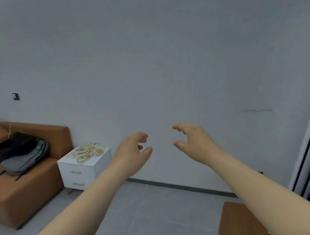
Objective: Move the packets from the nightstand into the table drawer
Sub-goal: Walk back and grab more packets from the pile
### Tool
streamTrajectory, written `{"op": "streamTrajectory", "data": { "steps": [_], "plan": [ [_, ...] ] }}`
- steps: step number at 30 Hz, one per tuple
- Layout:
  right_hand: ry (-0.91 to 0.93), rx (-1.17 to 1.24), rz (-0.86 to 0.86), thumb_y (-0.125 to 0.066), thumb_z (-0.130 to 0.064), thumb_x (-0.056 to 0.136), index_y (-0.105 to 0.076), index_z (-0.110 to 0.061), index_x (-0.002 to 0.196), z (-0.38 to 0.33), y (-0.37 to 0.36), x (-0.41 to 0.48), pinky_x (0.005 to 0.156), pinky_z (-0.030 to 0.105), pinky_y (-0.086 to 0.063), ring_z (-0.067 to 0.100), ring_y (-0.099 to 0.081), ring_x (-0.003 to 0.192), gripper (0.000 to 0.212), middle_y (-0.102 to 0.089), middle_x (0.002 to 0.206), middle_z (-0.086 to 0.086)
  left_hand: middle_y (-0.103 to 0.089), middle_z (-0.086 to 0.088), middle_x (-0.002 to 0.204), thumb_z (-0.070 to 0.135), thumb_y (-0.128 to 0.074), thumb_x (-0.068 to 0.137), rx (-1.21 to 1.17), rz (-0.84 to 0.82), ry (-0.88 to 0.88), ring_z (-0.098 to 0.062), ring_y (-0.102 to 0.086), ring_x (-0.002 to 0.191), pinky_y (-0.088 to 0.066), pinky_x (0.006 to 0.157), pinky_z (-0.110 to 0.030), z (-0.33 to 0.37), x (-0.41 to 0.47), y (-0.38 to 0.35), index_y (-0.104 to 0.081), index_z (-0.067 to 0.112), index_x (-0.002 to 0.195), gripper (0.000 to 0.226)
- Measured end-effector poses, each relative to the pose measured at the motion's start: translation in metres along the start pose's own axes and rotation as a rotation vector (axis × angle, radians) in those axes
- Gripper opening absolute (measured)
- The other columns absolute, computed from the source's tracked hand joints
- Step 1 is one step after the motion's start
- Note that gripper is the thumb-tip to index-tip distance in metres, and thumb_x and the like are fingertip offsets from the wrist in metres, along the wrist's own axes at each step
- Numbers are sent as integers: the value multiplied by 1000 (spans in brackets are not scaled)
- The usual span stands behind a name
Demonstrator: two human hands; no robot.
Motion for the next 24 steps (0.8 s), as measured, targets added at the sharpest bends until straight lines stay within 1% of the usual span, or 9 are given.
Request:
{"op": "streamTrajectory", "data": {
  "steps": [5,11,17,20,24],
  "plan": [
    [66,47,-46,-58,-27,92,-45,-18,139,23,-31,73,104,24,-32,15,-44,129,49,-49,139,1,-60,10,118,29,-62,87,21,45,94,-8,-60,100,-50,92,-34,-38,50,-14,-54,25,125,39],
    [141,82,-114,-57,-28,93,-44,-20,139,27,-84,161,104,26,-33,15,-44,127,49,-49,138,1,-60,9,118,28,-62,86,37,93,169,-9,-60,100,-51,93,-35,-98,115,-14,-54,24,125,39],
    [165,113,-150,-57,-29,93,-44,-21,139,16,-144,258,102,25,-34,14,-45,126,49,-49,137,1,-59,8,118,27,-60,86,31,129,200,-10,-60,101,-51,93,-37,-170,189,3,-54,23,125,39],
    [177,128,-168,-57,-29,93,-44,-22,139,2,-171,305,103,26,-34,14,-44,126,49,-48,138,0,-59,7,118,26,-60,87,28,131,231,-10,-60,101,-50,93,-37,-207,225,18,-54,22,126,40],
    [208,139,-186,-57,-28,92,-44,-21,139,-11,-208,359,101,23,-34,13,-45,125,49,-48,137,-1,-59,9,117,28,-61,87,40,162,255,-9,-59,101,-51,92,-35,-250,263,30,-55,22,125,39]
  ]
}}
Point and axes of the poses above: each hand's wrist, its own x-axis towards the middle knuckle, its own y-axis out of the back of the hand, z = x × y, the point moved 5 cm from there along x, towards the middle knuckle
